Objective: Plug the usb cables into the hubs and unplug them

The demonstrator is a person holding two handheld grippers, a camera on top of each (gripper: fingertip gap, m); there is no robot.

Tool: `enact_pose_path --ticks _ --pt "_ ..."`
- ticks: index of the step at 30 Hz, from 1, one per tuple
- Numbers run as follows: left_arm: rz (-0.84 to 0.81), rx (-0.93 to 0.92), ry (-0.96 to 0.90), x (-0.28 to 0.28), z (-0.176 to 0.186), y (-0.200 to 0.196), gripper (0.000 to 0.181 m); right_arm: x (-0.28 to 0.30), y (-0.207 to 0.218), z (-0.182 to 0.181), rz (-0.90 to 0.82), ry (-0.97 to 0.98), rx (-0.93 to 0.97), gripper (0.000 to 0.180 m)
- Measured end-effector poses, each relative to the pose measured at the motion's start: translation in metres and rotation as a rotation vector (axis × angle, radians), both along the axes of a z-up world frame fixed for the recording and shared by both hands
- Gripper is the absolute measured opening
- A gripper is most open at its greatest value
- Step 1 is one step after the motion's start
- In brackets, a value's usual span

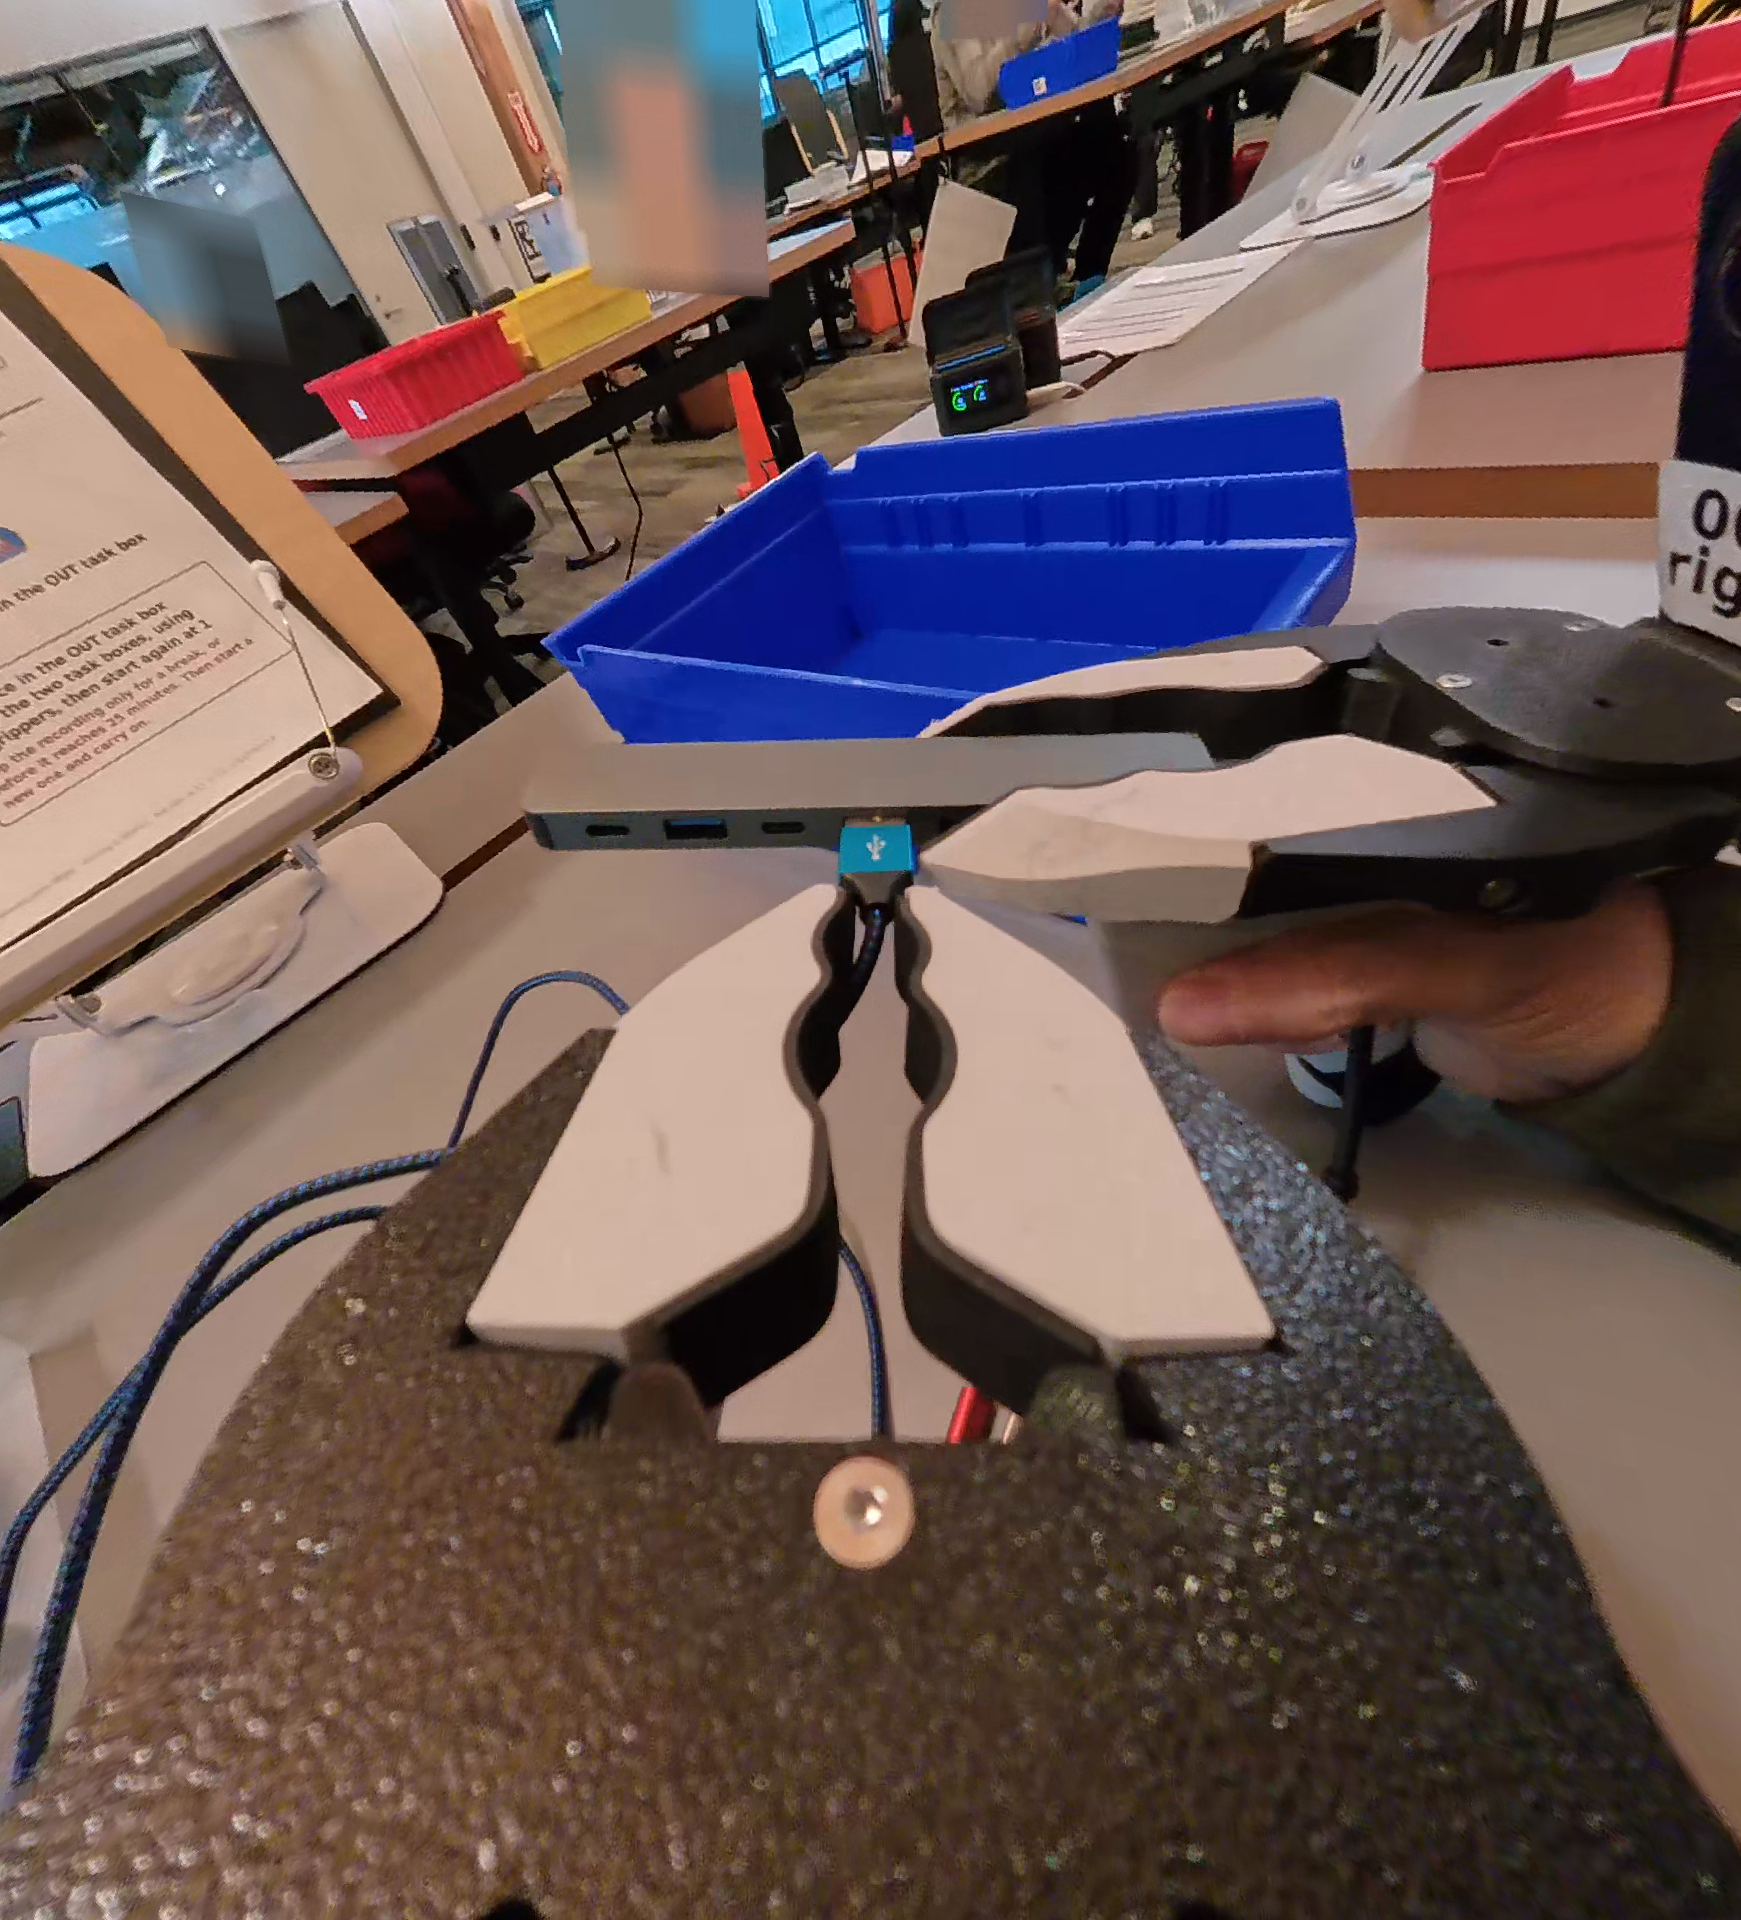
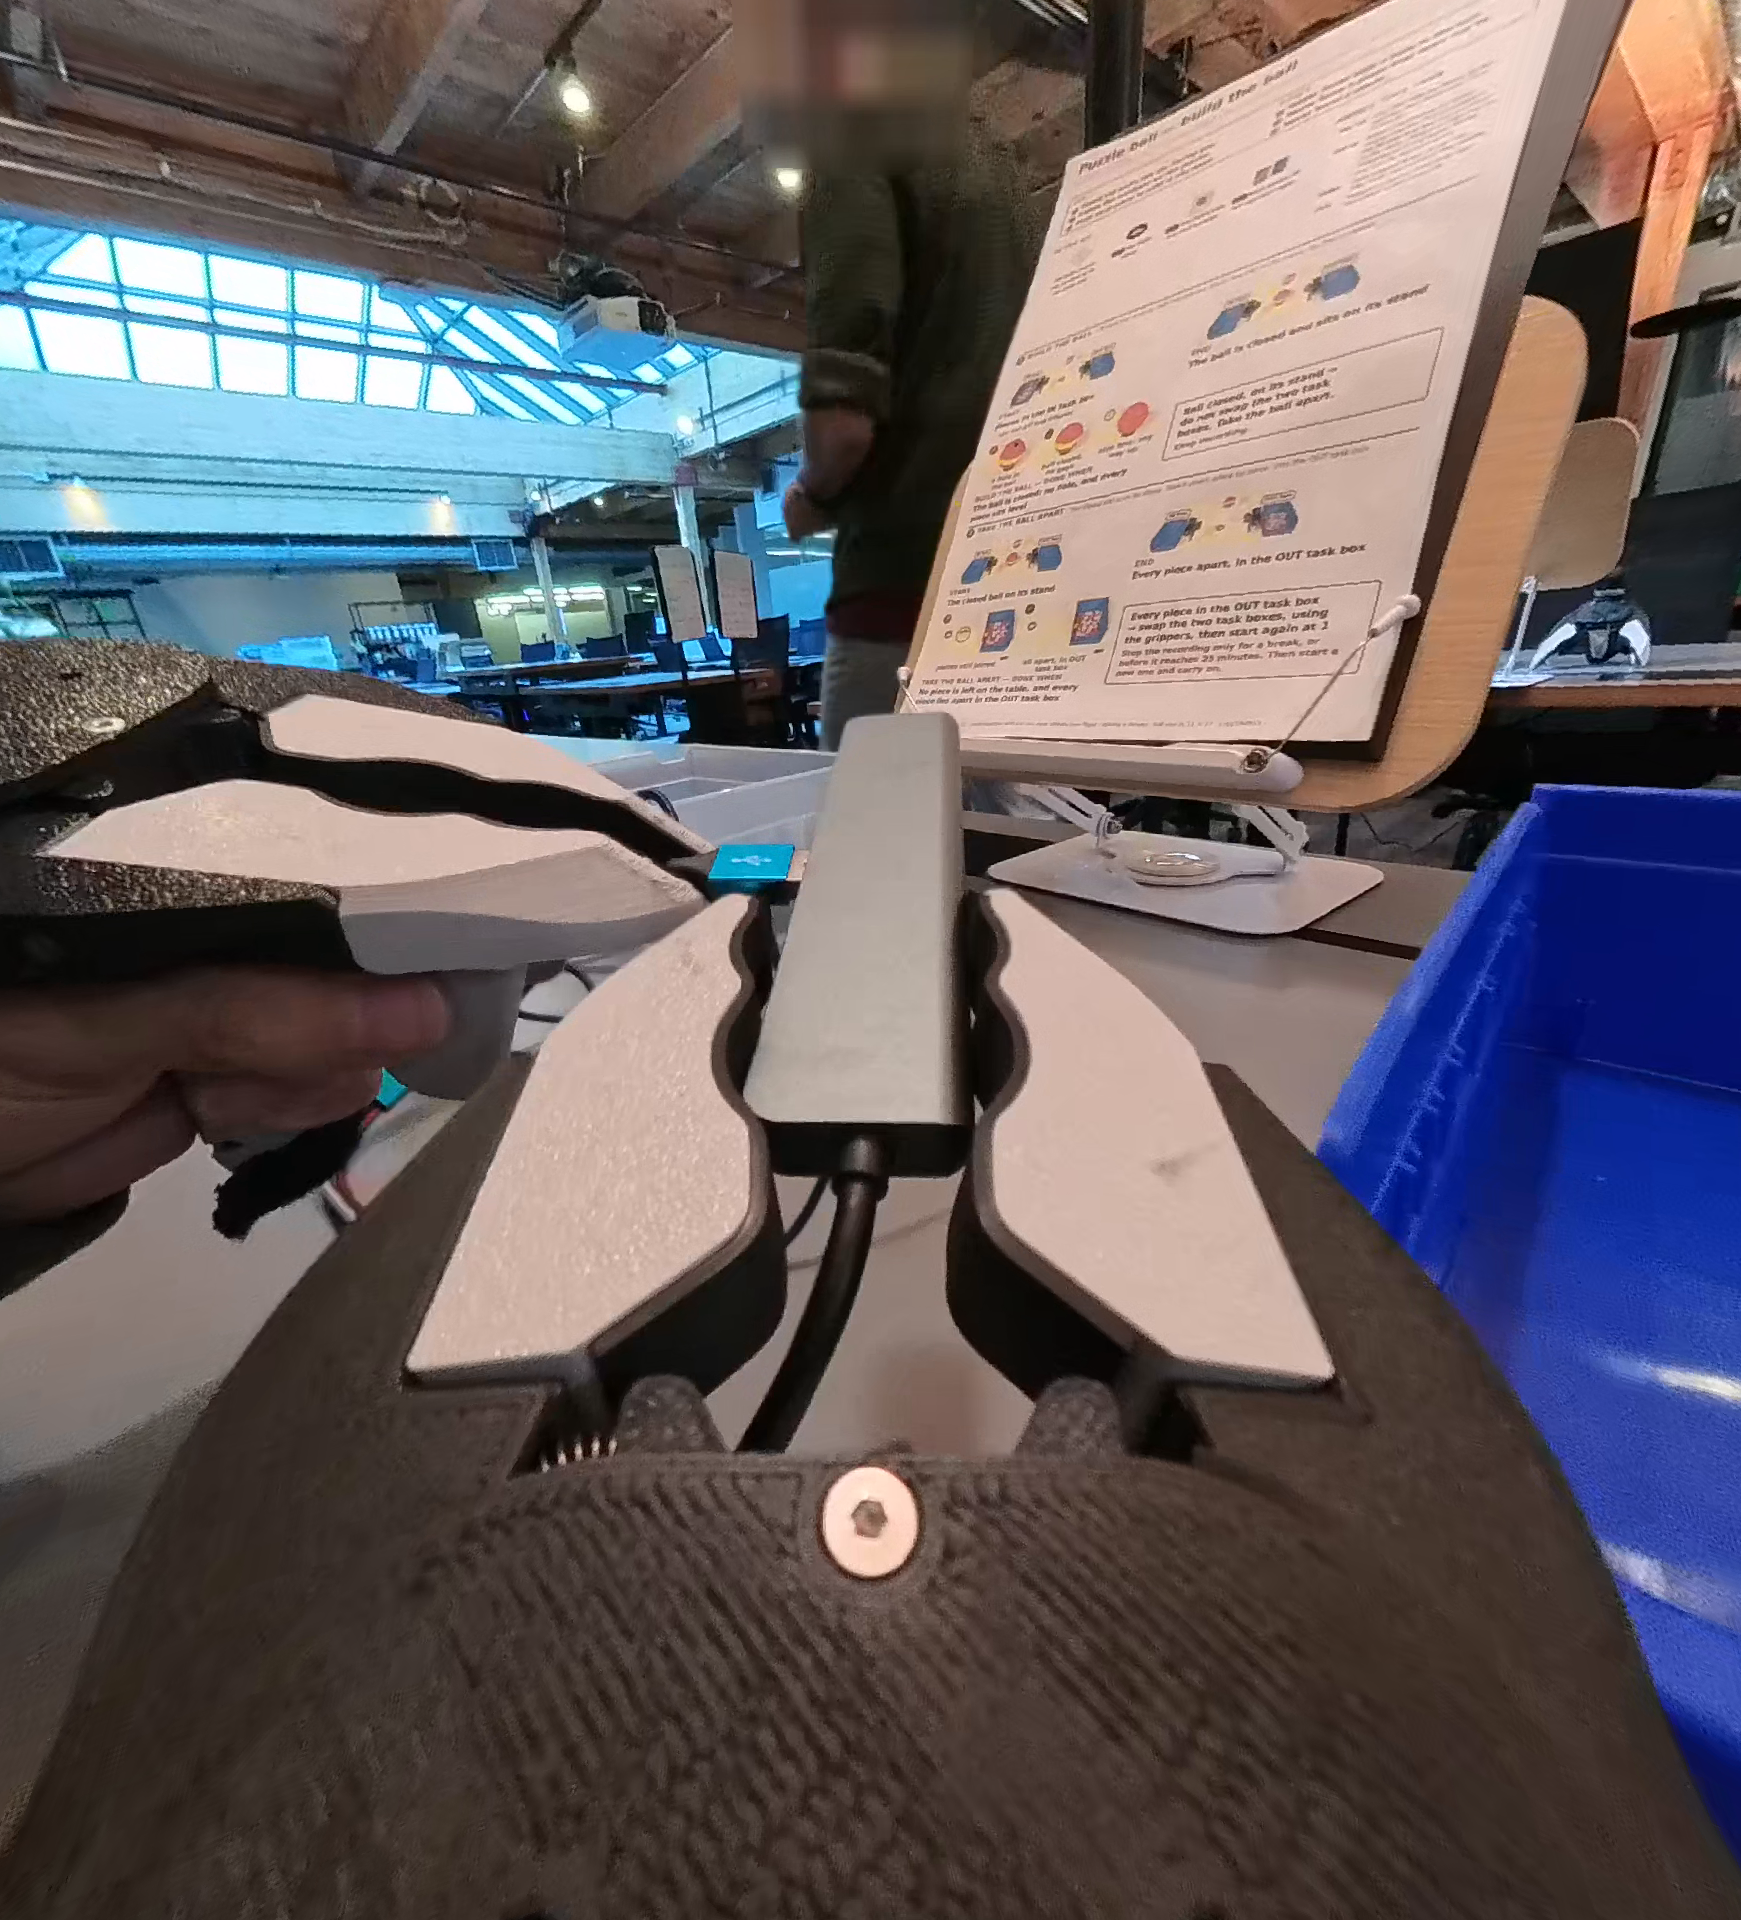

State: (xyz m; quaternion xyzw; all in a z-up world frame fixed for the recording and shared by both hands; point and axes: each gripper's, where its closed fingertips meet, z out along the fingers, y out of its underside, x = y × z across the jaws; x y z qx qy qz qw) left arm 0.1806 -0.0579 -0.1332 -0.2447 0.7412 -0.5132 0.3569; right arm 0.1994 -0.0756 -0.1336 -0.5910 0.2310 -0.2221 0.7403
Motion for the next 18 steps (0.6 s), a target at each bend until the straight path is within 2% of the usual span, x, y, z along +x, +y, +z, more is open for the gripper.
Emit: enact_pose_path --ticks 7,11,18 --pt "-0.021 0.053 0.036 0.007 -0.015 0.004 0.006 0.003 0.003 -0.006 -0.037 -0.016 -0.089 0.038" --pt "-0.023 -0.069 -0.029 0.005 -0.001 0.000 0.006 0.003 0.000 -0.001 -0.002 0.011 -0.002 0.038" --pt "-0.070 -0.091 -0.112 0.002 0.002 -0.007 0.007 0.001 -0.006 0.003 0.023 0.007 0.055 0.037"
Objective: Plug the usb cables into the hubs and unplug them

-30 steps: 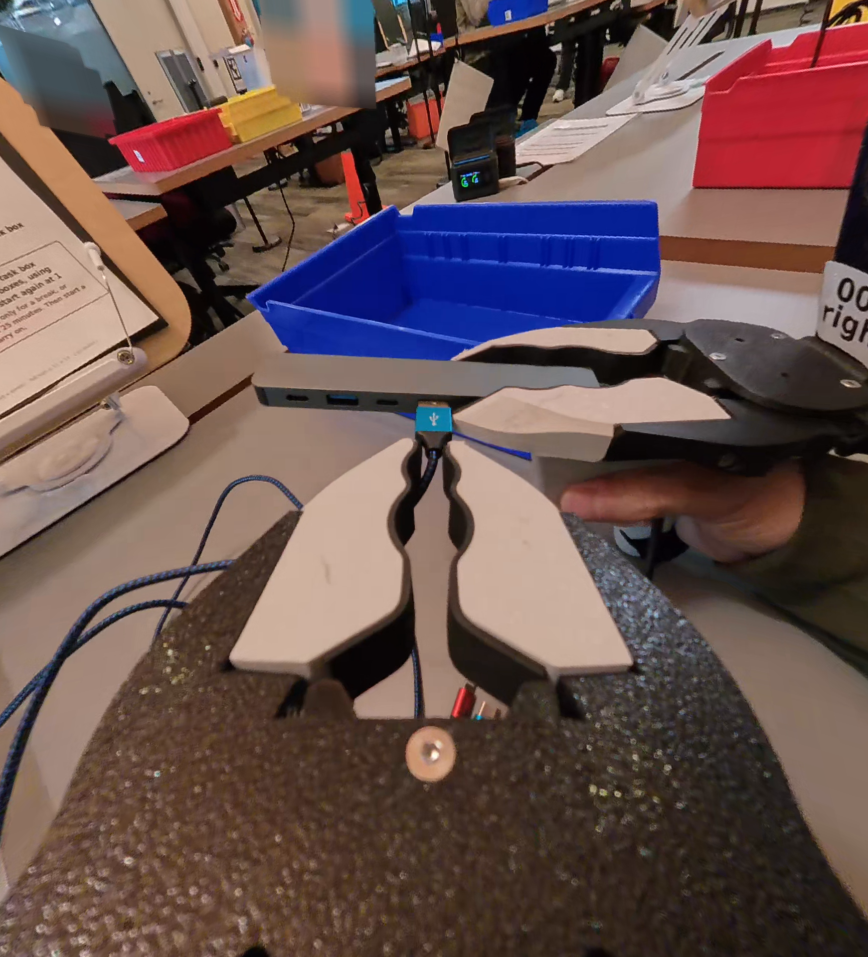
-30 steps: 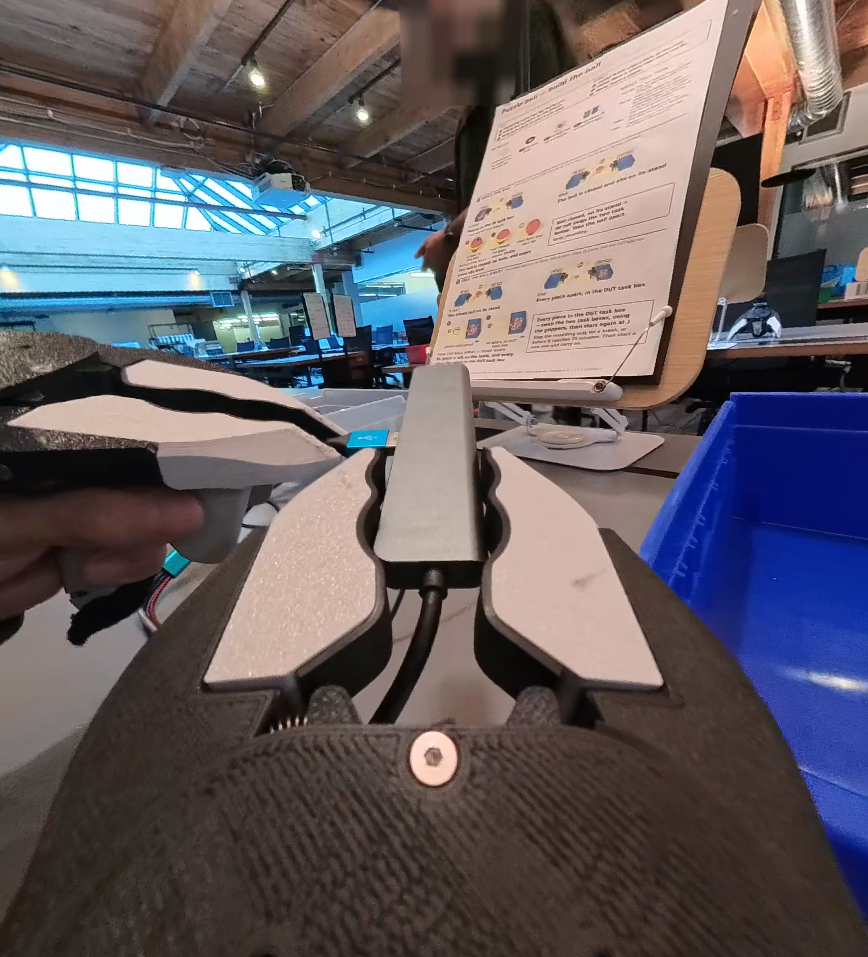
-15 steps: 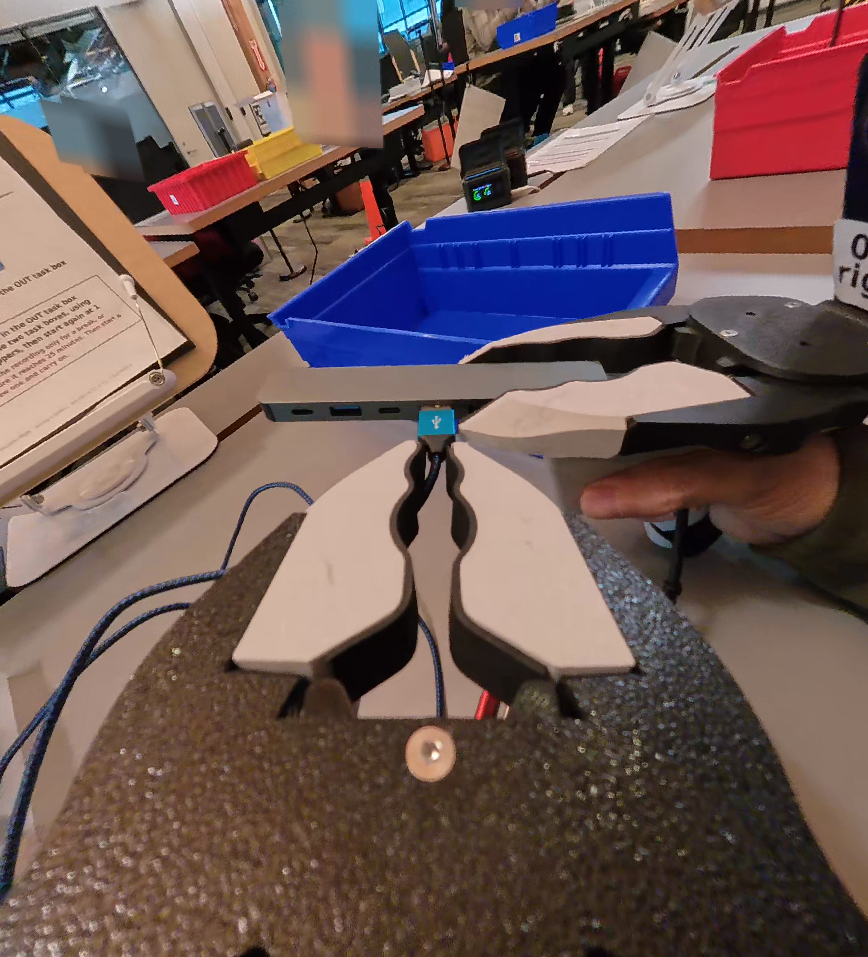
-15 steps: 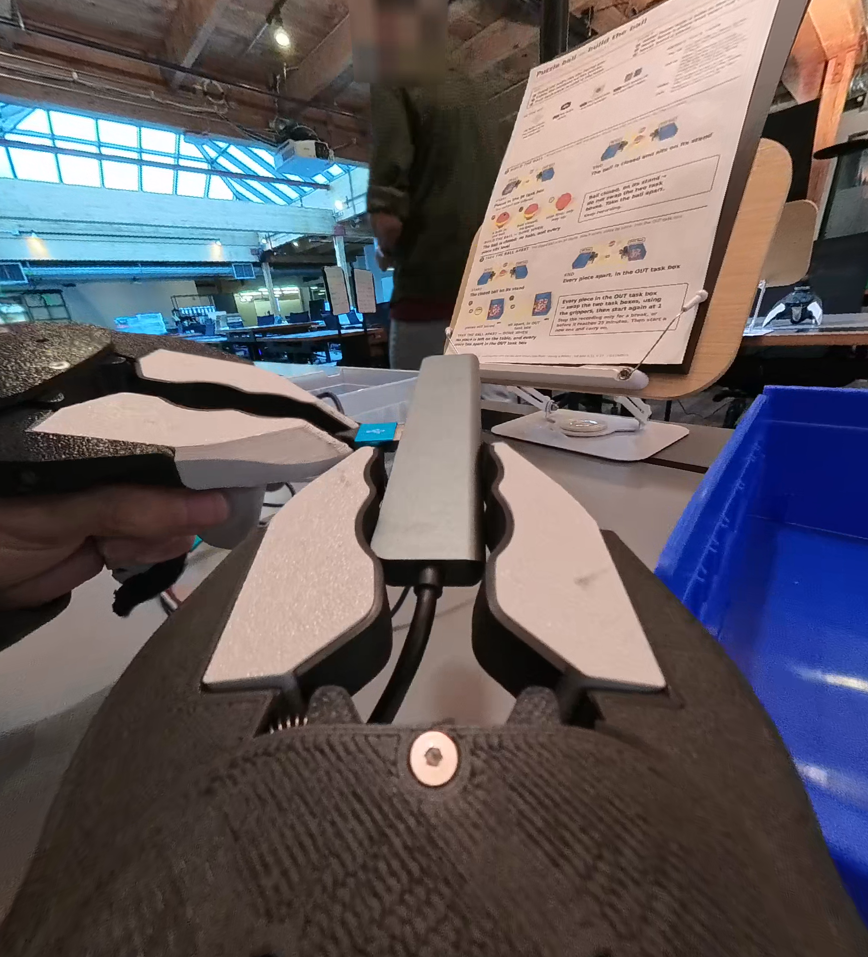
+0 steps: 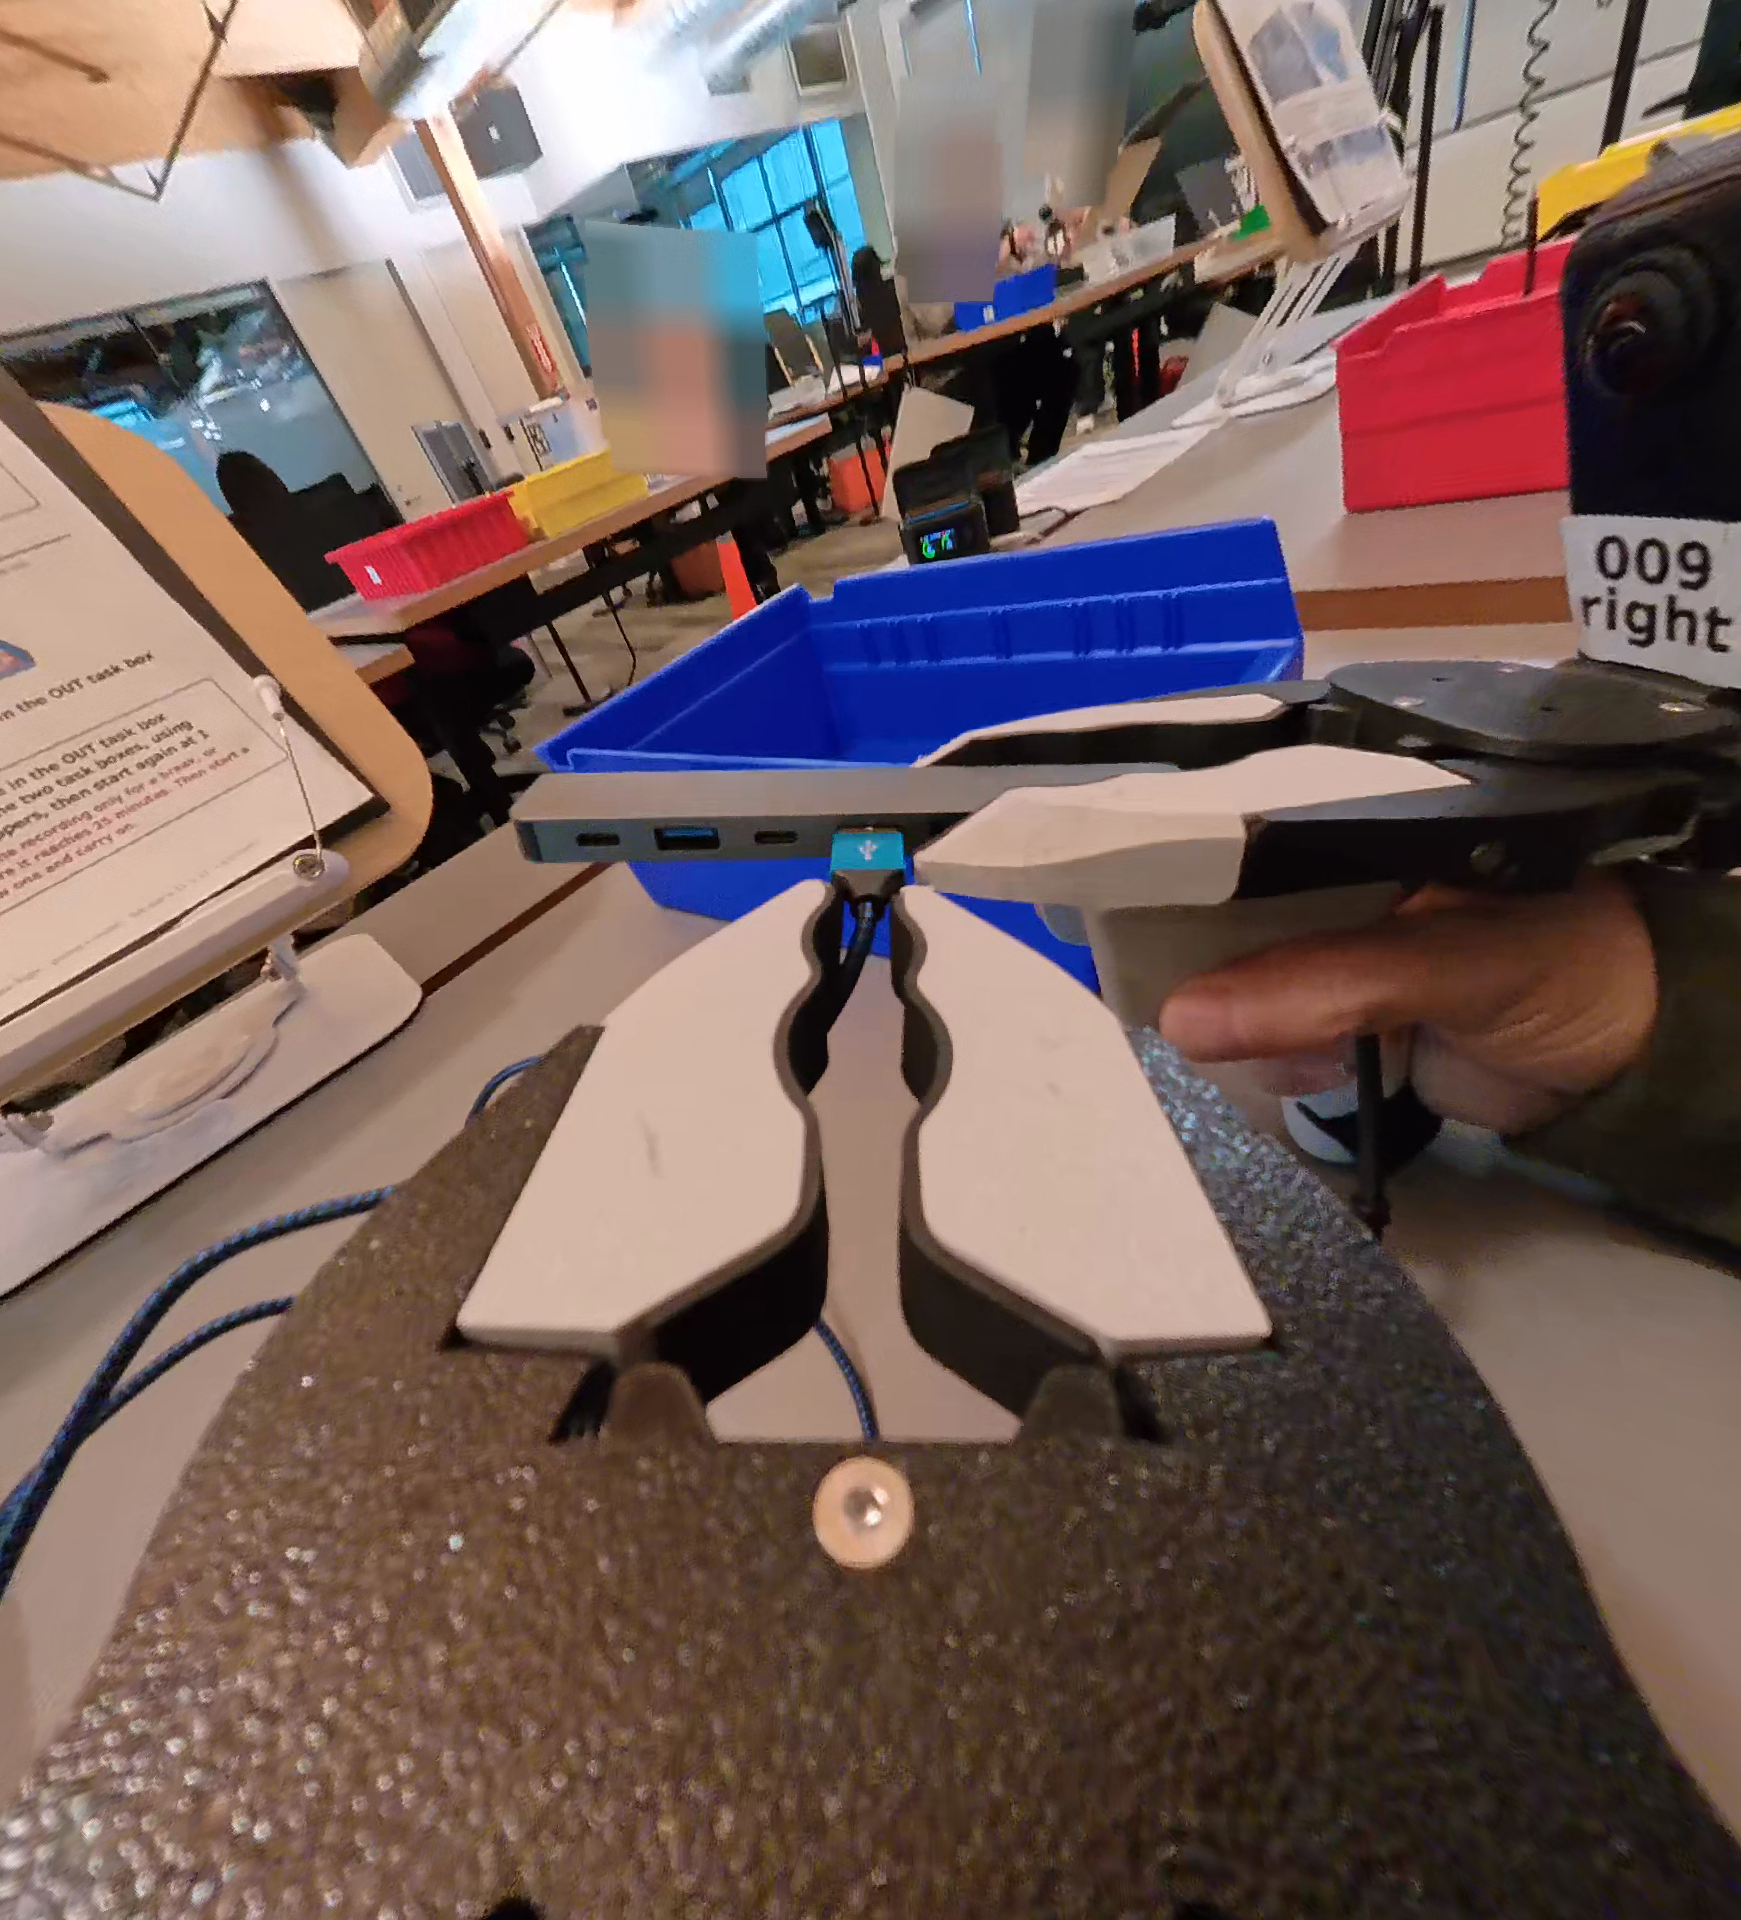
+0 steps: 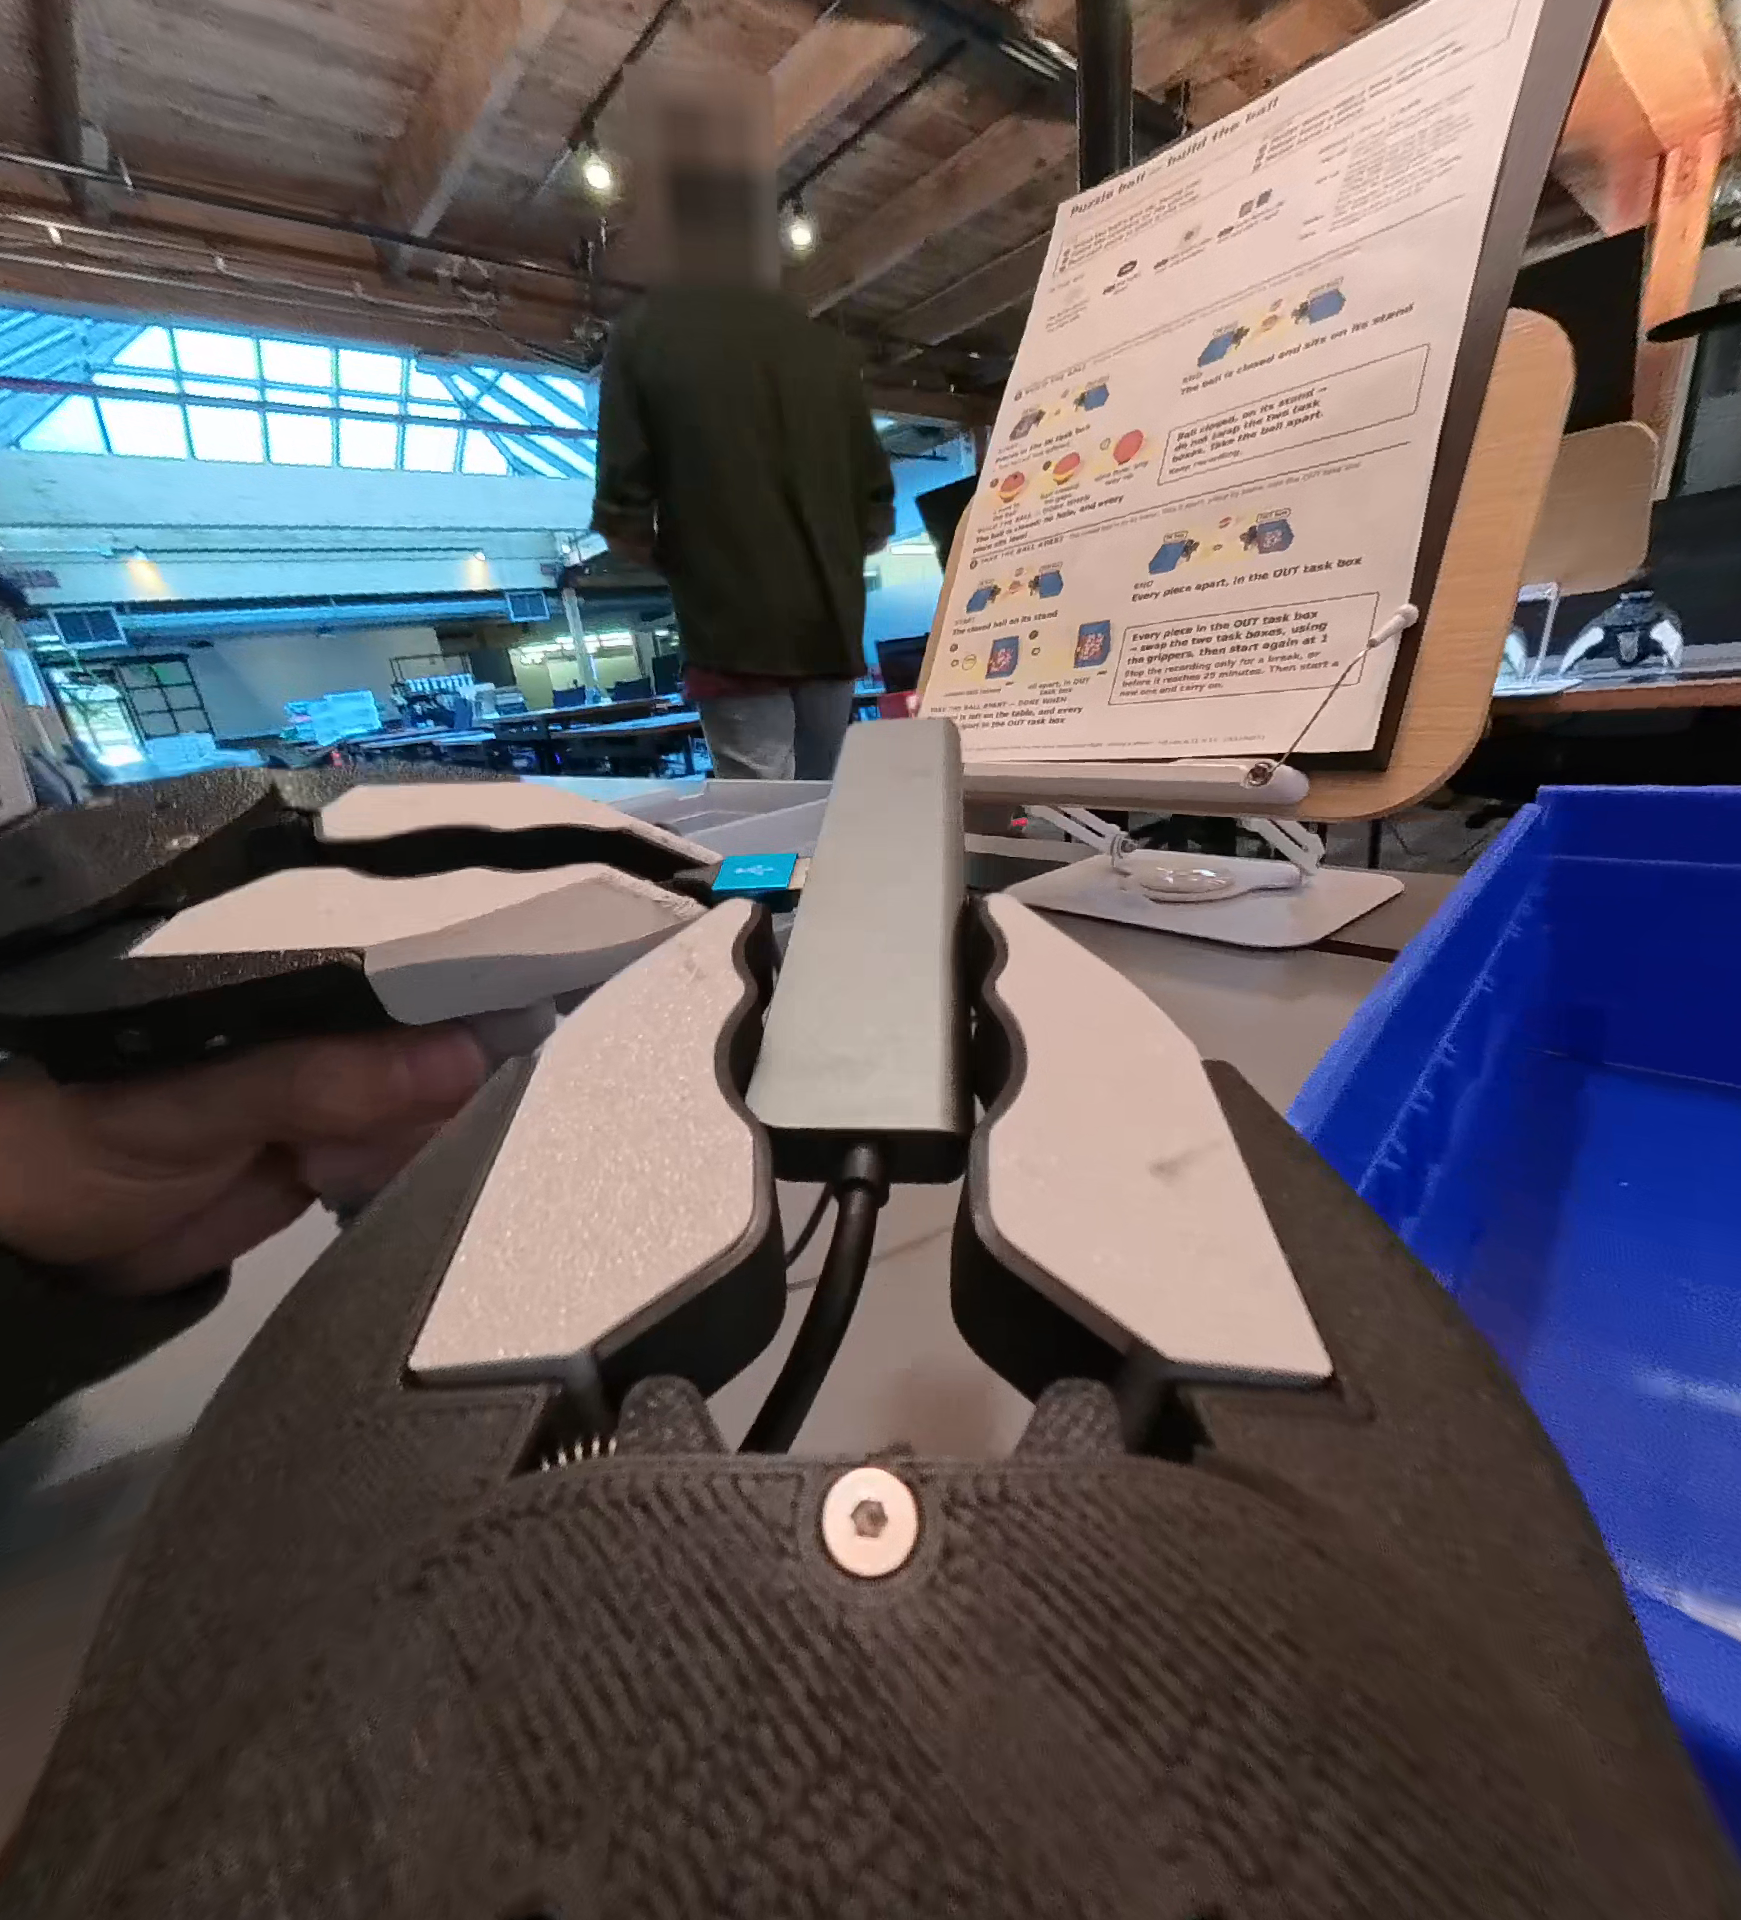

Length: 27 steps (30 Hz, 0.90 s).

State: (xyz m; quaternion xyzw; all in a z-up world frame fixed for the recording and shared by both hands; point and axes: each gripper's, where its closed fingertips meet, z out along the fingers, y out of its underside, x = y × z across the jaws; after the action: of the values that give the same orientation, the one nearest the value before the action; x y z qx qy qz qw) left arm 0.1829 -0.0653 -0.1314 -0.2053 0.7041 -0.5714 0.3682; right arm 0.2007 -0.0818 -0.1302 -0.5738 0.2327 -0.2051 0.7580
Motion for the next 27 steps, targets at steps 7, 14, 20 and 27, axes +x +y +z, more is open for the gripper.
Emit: enact_pose_path --ticks 7,14,20,27 --pt "0.066 0.084 -0.097 -0.001 -0.002 0.002 0.008 -0.009 0.001 0.006 0.070 -0.035 0.048 0.044" --pt "0.082 0.091 -0.105 -0.004 0.002 0.001 0.007 -0.005 0.000 0.002 0.021 -0.036 -0.003 0.033" --pt "0.061 0.132 -0.053 -0.001 0.000 0.003 0.007 -0.003 0.002 -0.002 0.001 -0.026 -0.053 0.033" --pt "0.051 0.222 -0.063 0.002 0.001 0.003 0.007 -0.001 0.002 -0.005 -0.018 -0.020 -0.089 0.034"
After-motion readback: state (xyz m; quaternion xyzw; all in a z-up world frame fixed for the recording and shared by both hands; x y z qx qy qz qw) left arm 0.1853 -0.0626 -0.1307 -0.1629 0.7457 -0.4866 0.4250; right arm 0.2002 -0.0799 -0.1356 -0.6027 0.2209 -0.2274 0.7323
